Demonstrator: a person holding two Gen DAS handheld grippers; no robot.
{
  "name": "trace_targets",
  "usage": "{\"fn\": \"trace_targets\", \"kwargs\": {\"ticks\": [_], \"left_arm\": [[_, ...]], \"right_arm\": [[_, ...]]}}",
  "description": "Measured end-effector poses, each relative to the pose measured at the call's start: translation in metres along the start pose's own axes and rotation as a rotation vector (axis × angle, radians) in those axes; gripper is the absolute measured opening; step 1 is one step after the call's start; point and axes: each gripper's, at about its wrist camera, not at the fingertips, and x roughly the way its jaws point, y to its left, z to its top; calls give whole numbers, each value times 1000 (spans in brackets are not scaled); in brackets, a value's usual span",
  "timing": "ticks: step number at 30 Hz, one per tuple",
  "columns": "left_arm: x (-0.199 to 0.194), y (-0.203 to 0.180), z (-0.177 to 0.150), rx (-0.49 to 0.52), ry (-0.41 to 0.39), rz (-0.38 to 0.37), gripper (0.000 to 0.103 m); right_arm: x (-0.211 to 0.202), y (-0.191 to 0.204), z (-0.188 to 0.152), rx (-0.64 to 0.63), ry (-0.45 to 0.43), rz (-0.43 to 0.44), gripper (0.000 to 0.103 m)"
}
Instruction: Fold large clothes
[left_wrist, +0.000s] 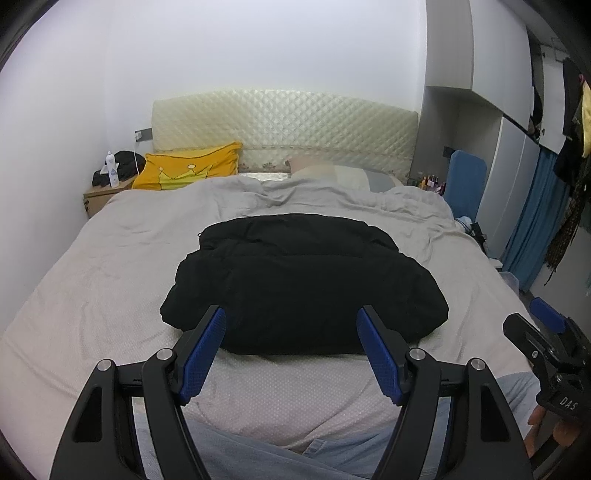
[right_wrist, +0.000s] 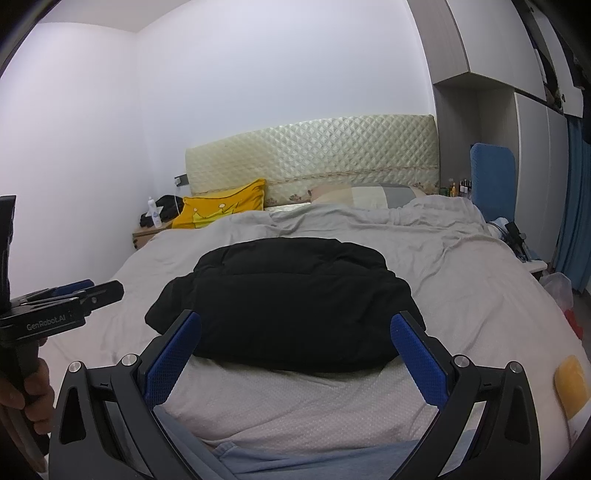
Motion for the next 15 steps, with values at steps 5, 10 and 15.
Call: {"fn": "trace_targets", "kwargs": {"ticks": [5, 10, 15], "left_arm": [[-1, -1, -1, 3, 4, 1, 74], [-2, -2, -1, 0, 6, 5, 74], [-3, -2, -1, -7, 7, 3, 74]], "right_arm": [[-1, 2, 0, -2, -4, 1, 103], [-1, 2, 1, 1, -1, 4, 103], [-1, 2, 1, 2, -1, 6, 103]]}}
